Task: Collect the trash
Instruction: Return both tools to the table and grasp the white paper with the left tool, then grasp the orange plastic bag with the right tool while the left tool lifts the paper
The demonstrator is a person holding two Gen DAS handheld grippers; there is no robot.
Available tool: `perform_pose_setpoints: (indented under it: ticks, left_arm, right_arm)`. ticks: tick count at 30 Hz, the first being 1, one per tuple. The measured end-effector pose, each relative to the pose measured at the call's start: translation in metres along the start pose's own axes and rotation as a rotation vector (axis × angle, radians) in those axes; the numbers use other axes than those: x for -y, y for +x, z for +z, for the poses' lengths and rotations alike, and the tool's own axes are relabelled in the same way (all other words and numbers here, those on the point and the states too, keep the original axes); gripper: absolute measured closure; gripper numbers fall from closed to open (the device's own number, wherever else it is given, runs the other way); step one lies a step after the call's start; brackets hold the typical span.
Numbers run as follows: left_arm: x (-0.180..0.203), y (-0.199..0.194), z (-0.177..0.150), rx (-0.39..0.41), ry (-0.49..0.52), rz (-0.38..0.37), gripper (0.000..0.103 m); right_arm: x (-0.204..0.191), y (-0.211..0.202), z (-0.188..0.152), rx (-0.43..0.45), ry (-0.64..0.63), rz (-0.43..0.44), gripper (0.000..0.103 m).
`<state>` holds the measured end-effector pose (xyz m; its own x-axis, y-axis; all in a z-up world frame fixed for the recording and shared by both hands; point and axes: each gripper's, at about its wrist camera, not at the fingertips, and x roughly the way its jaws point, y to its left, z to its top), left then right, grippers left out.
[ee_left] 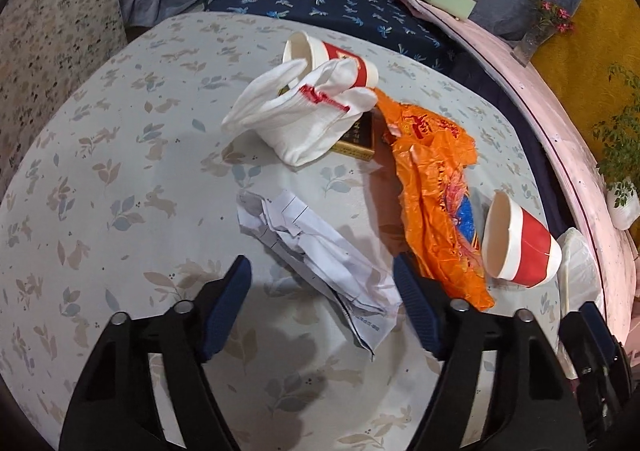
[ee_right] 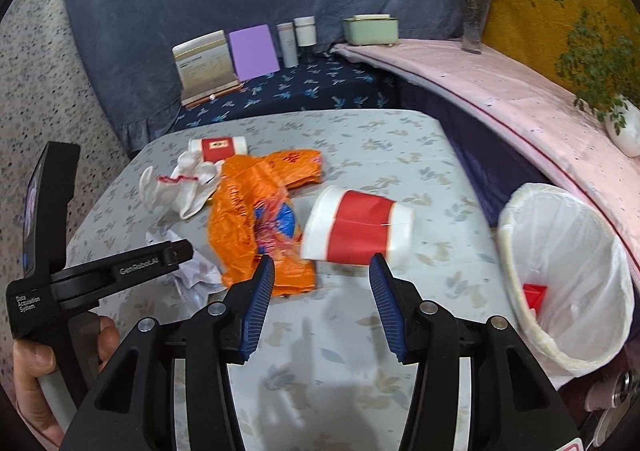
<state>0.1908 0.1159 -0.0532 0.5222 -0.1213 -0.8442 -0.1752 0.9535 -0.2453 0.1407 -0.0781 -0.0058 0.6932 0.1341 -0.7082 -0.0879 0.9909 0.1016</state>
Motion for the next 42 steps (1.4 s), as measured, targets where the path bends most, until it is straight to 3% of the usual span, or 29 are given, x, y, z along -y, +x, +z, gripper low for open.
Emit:
perform_pose_setpoints:
  ticks: [2,6,9,17,20,22,24,32,42]
  left_arm:
    - [-0.002,0.003,-0.001,-0.017,-0.003,-0.019,0.049]
    - [-0.006,0.006,-0.003,-0.038,0.001,-0.056,0.078]
    - [-0.007,0.006,-0.003,-0.034,0.006,-0.074,0.084]
    - [-0.014,0.002,-0.002,-0.029,0.009,-0.095,0.088]
    - [-0.014,0.001,-0.002,-0.025,0.014,-0.096,0.088]
    - [-0.014,0.000,-0.002,-0.023,0.015,-0.098,0.090]
    - [-0.012,-0.001,-0.002,-0.020,0.019,-0.103,0.093]
    - [-0.003,-0.016,-0.001,0.008,0.047,-0.119,0.095]
    - [0.034,-0.053,0.001,0.070,0.118,-0.155,0.095]
  right_arm:
    - [-0.009,0.009,0.001,-0.014,-0.013,0.010,0.055]
    - [-0.023,0.026,0.000,-0.041,-0.036,0.027,0.055]
    - [-0.031,0.040,0.000,-0.067,-0.042,0.041,0.054]
    - [-0.042,0.070,-0.004,-0.121,-0.064,0.041,0.055]
    - [-0.043,0.077,-0.004,-0.138,-0.062,0.045,0.064]
    - [-0.044,0.080,-0.005,-0.150,-0.059,0.057,0.083]
    - [-0.045,0.079,-0.005,-0.147,-0.058,0.063,0.086]
    - [-0.043,0.052,0.008,-0.079,-0.052,0.085,0.089]
    - [-0.021,-0.007,0.040,0.071,-0.010,0.096,0.089]
